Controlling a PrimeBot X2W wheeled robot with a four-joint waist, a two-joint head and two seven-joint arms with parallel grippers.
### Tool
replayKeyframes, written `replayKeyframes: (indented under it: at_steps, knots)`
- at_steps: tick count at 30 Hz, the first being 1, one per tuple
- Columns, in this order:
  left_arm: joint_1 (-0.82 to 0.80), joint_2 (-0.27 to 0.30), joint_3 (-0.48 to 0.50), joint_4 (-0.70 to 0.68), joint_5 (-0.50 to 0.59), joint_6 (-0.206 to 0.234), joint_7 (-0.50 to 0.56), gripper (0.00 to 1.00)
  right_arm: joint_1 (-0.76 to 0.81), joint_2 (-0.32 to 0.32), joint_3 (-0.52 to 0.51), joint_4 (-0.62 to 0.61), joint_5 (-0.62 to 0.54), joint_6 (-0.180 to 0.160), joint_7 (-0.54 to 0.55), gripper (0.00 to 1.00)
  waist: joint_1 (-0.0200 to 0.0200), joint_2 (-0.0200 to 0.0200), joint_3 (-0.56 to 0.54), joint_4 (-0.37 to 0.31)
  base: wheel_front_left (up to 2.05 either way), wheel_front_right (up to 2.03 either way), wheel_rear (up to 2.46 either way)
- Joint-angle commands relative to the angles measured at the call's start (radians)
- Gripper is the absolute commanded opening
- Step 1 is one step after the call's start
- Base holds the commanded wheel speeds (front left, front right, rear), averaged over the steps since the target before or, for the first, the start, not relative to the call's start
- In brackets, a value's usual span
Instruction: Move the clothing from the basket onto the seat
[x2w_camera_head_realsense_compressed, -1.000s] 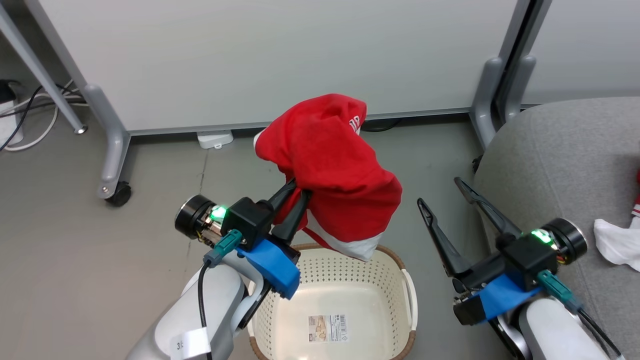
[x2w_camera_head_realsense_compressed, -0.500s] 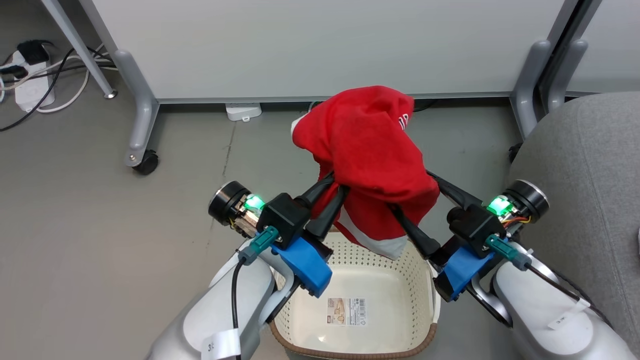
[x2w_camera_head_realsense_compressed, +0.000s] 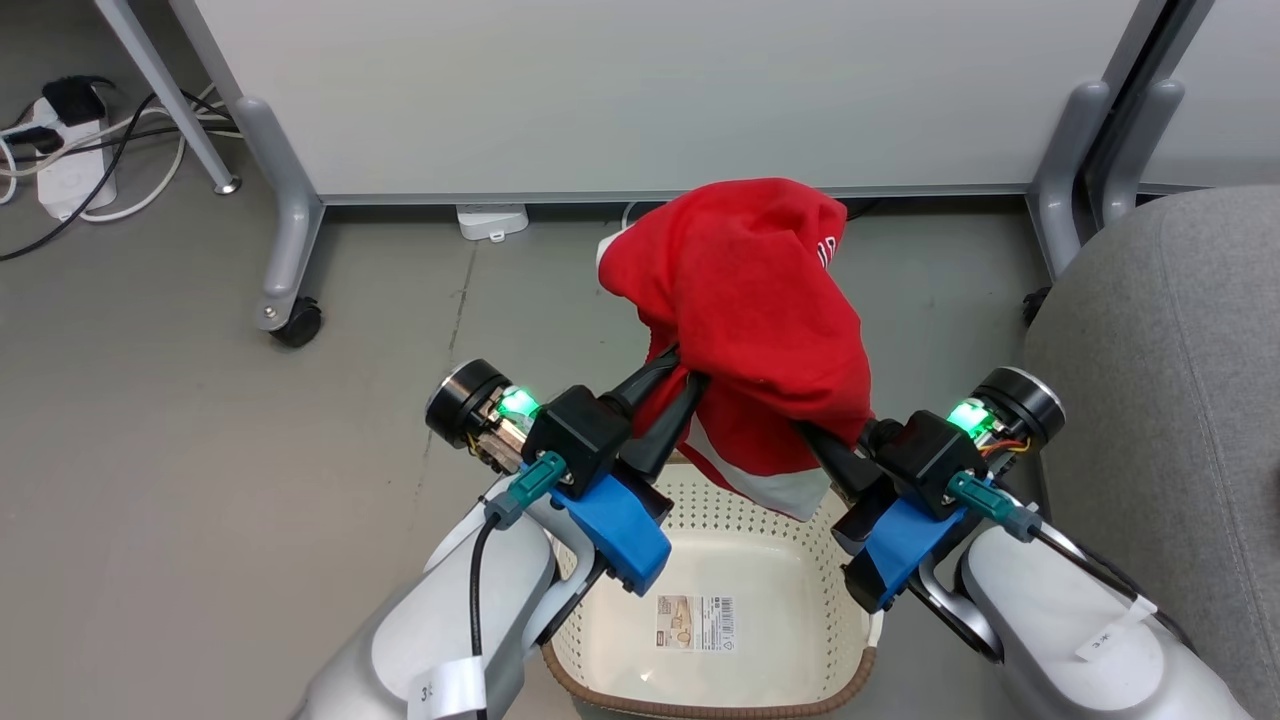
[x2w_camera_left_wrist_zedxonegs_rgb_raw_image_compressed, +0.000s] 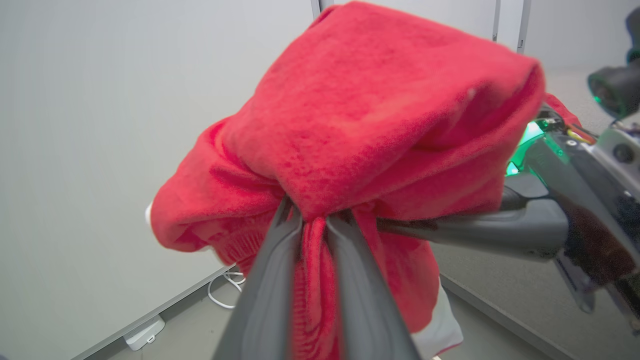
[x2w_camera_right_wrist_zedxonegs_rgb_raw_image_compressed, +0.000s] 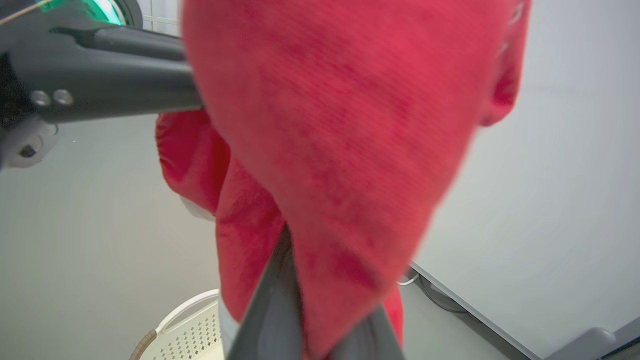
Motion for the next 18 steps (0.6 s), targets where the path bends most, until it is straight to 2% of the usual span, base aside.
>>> replayKeyframes:
  at_steps: [1,12,13,14,18]
  knots:
    - [-0.018,0.004,-0.004,-0.002,-0.003,-0.001,-0.005,0.00,-0.013,0.001,0.003,-0.005,0.002,0.000,0.000,0.00,-0.0001,0.0000,0.001,-0.001,0.00,0.00,0.00]
    - [-0.019,0.012,-0.005,0.007,-0.015,-0.001,-0.005,0.00,-0.013,-0.001,-0.001,-0.013,0.009,0.000,0.000,0.00,-0.0001,0.0000,0.000,-0.004,0.00,0.00,0.00]
    - [-0.020,0.011,-0.002,0.009,-0.014,-0.001,-0.005,0.69,-0.012,0.000,-0.001,-0.013,0.009,0.000,0.000,0.00,-0.0001,0.0000,0.000,-0.004,0.00,0.00,0.00]
    - [-0.020,0.011,0.000,0.008,-0.012,-0.001,-0.005,1.00,-0.010,0.000,-0.001,-0.013,0.010,0.000,0.000,0.00,-0.0001,0.0000,-0.001,-0.004,0.00,0.00,0.00]
    - [-0.011,0.007,0.006,0.002,-0.008,-0.001,-0.005,1.00,-0.003,0.000,-0.003,-0.016,0.012,0.000,0.000,0.00,-0.0001,0.0000,-0.004,-0.003,0.00,0.00,0.00]
